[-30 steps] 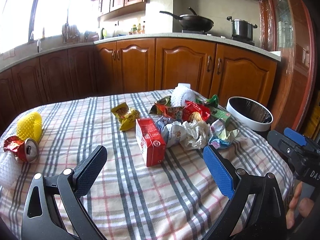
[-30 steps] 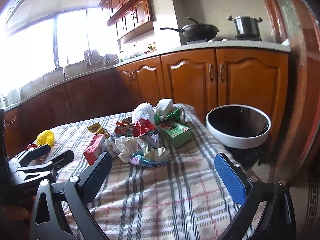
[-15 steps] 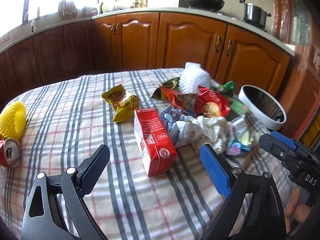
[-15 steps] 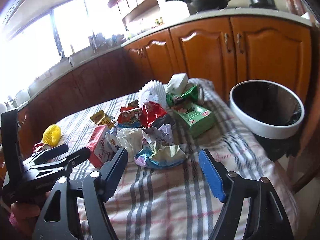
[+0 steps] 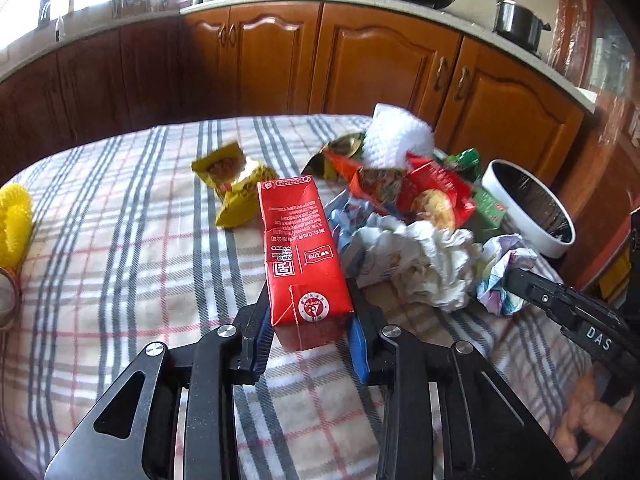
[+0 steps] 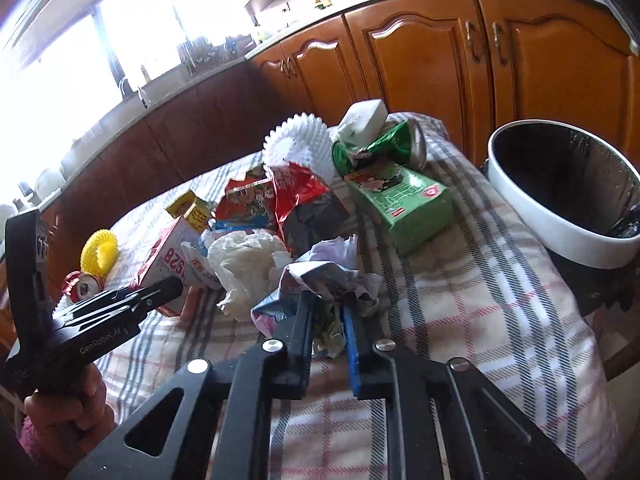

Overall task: Collect trash
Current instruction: 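Grasp the red juice carton with the left tool while the right tool grasps crumpled paper, then carry both items over the bin and open both tools to drop them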

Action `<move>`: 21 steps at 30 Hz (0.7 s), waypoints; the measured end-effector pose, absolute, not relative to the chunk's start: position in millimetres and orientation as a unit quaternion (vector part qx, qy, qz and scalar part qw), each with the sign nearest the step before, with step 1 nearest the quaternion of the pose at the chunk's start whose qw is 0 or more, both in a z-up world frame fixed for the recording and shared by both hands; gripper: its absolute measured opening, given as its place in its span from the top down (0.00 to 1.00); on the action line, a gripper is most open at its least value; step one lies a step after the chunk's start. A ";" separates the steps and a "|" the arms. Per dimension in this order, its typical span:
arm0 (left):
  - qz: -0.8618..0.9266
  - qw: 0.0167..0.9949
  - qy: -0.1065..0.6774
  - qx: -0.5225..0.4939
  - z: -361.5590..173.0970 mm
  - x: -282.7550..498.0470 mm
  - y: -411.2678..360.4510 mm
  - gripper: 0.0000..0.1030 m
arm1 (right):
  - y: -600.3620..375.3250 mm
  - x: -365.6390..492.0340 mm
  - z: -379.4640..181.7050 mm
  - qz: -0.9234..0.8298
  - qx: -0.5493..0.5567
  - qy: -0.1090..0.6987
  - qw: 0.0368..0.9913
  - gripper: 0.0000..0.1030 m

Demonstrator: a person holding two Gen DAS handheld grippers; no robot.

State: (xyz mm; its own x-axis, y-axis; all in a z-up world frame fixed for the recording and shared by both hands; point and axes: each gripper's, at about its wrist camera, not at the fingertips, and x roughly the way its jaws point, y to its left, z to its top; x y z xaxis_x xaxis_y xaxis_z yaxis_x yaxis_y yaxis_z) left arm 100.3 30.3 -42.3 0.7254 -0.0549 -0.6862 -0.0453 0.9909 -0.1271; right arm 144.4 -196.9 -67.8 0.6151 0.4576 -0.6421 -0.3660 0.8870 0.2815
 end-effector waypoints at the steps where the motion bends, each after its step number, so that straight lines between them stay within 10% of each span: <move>1: -0.006 0.928 0.366 -0.067 -38.5 95.6 29.6 0.71 | -200.8 142.2 -65.6 0.231 0.065 0.372 0.897 0.88; 21: -0.167 0.927 0.335 -0.021 17.6 105.6 -91.6 0.72 | -303.9 136.0 -27.1 0.149 0.110 0.323 0.928 0.89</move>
